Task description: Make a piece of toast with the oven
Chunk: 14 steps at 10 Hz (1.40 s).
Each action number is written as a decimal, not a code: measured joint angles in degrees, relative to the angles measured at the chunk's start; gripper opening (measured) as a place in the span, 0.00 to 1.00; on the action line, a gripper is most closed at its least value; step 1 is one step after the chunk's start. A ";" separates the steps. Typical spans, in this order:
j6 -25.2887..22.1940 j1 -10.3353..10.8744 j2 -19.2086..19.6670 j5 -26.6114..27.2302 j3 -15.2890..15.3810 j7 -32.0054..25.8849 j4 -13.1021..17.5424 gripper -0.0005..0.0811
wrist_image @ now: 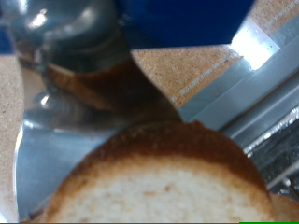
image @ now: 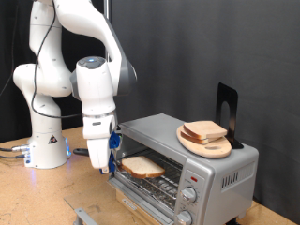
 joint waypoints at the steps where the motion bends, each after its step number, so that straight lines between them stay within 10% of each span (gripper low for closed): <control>1: 0.85 -0.21 0.00 -1.12 0.42 0.44 -0.45 0.60; 14: 0.50 1.29 -2.28 1.61 -0.97 -3.41 -1.28 0.60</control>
